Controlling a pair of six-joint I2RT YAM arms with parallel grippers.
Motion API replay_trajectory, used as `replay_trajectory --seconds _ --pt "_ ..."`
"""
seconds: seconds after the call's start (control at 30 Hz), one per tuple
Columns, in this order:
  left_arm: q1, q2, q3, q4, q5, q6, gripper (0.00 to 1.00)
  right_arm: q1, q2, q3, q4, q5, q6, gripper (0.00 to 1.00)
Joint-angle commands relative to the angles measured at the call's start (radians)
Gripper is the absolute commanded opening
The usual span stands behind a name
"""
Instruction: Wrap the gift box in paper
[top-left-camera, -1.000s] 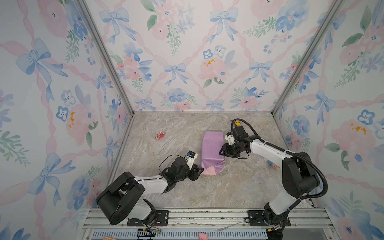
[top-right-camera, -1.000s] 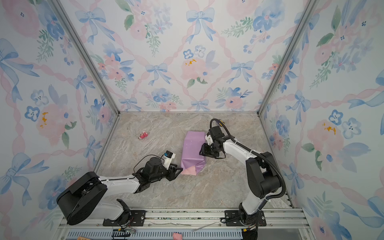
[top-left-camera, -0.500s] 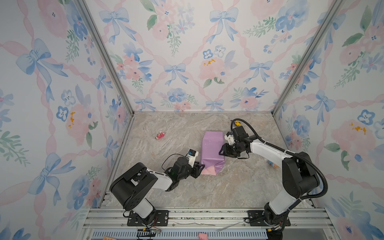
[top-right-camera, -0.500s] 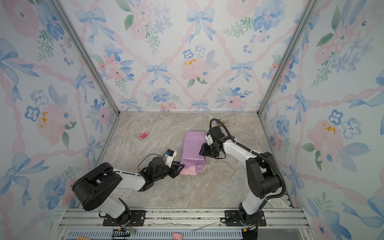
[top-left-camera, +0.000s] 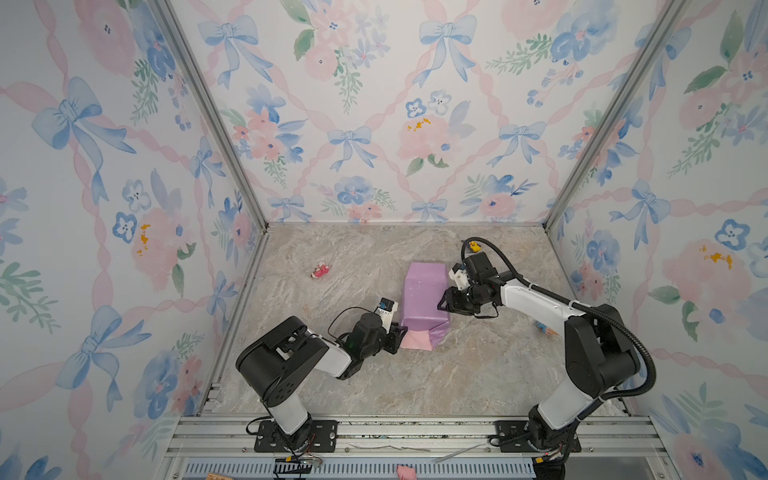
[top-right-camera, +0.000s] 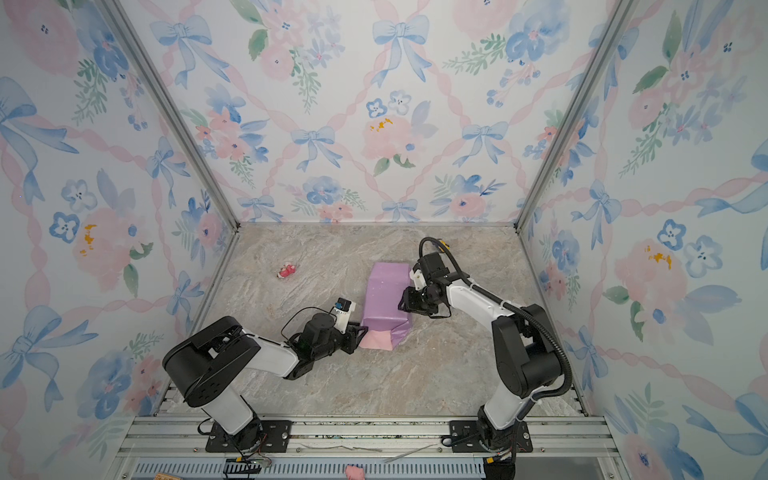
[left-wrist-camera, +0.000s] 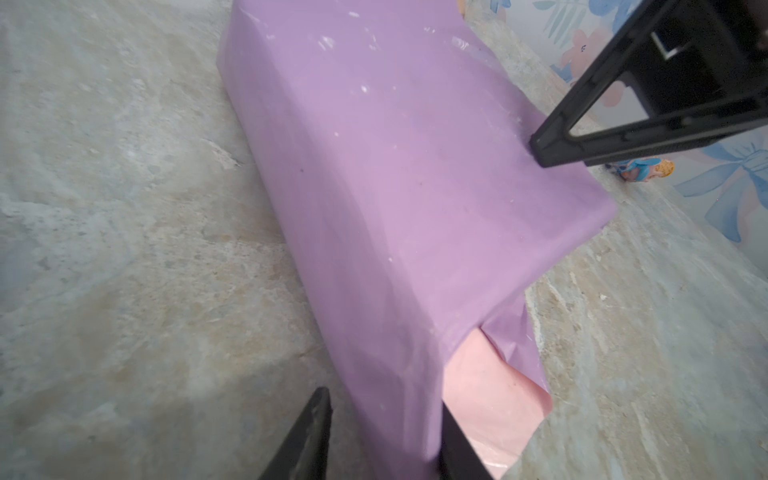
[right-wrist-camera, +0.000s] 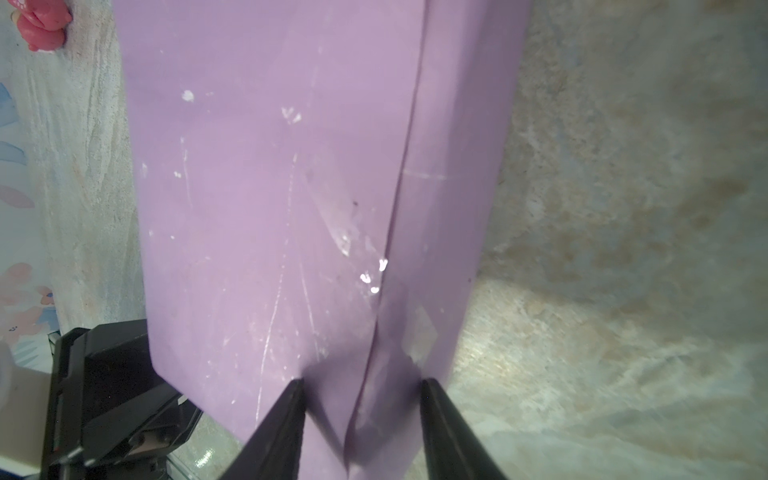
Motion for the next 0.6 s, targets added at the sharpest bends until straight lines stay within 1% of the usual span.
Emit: replay_trajectory --seconds 0.0,0.3,0.4,0.57 --pt "-0.011 0.018 0.011 0.013 -0.047 0.029 0.34 0.018 0.022 -0.041 -0.041 0.072 -0.013 0.47" --pt "-0.053 0.042 0.035 0.003 -0.110 0.037 0.13 0.026 0.011 -0.053 -0.033 0.080 -0.005 0.47" --pt "-0.065 0.039 0.037 -0.003 -0.153 0.034 0.00 0.030 0.010 -0.054 -0.029 0.085 -0.002 0.47" --pt "-0.089 0.014 0.053 -0.047 -0.209 0.033 0.00 0.039 0.011 -0.053 -0.025 0.089 0.004 0.47"
